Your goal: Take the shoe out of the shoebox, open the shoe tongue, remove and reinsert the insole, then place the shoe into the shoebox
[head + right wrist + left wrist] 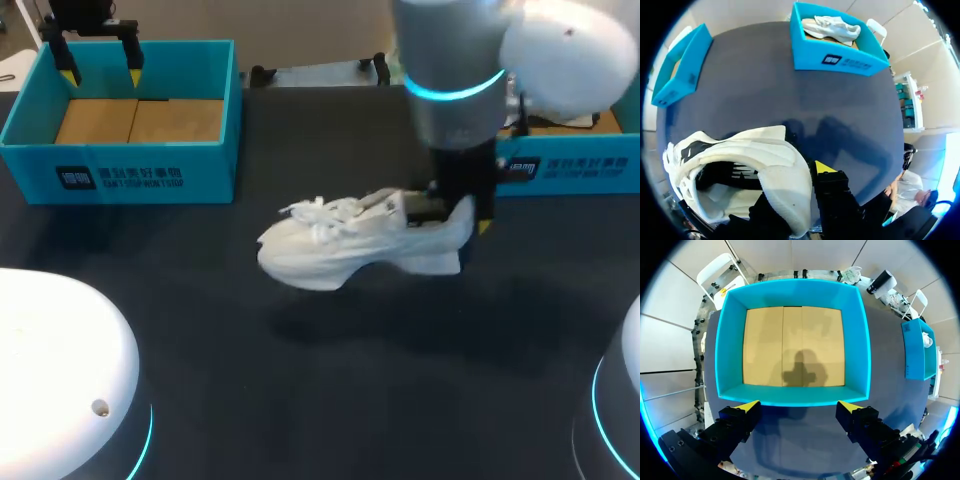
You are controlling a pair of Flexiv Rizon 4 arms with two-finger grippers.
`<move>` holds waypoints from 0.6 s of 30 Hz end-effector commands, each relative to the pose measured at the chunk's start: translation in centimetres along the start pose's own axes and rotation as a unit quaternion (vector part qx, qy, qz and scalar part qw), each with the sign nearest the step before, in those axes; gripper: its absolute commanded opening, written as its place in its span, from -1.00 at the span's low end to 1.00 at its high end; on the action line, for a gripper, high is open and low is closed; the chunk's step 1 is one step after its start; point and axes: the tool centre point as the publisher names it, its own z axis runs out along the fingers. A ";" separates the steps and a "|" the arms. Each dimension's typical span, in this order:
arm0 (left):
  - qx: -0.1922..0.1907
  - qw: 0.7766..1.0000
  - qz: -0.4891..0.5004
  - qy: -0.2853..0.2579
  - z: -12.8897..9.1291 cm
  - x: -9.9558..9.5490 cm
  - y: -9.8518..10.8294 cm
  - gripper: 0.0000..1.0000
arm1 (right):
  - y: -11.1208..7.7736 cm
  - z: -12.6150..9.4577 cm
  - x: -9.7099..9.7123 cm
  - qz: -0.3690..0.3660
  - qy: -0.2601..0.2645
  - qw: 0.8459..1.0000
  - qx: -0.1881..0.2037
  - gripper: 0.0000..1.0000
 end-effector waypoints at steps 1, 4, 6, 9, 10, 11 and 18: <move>0.000 1.000 0.000 0.000 0.0 0.0 0.0 1.00 | -0.7 1.2 3.1 0.002 0.010 1.000 0.011 -1.00; 0.000 1.000 0.000 0.000 0.0 0.0 0.0 1.00 | -0.7 1.2 3.1 0.002 0.010 1.000 0.011 -1.00; 0.000 1.000 0.000 0.000 0.0 0.0 0.0 1.00 | -0.7 1.2 3.1 0.002 0.010 1.000 0.011 -1.00; 0.000 1.000 0.000 0.000 0.0 0.0 0.0 1.00 | -0.7 1.2 3.1 0.002 0.010 1.000 0.011 -1.00; 0.000 1.000 0.000 0.000 0.0 0.0 0.0 1.00 | -0.7 1.2 3.1 0.002 0.010 1.000 0.011 -1.00; 0.000 1.000 0.000 0.000 0.0 0.0 0.0 1.00 | -0.7 1.2 3.1 0.002 0.010 1.000 0.011 -1.00; 0.000 1.000 0.000 0.000 0.0 0.0 0.0 1.00 | -3.8 2.6 5.2 -0.022 0.013 1.000 -0.002 -1.00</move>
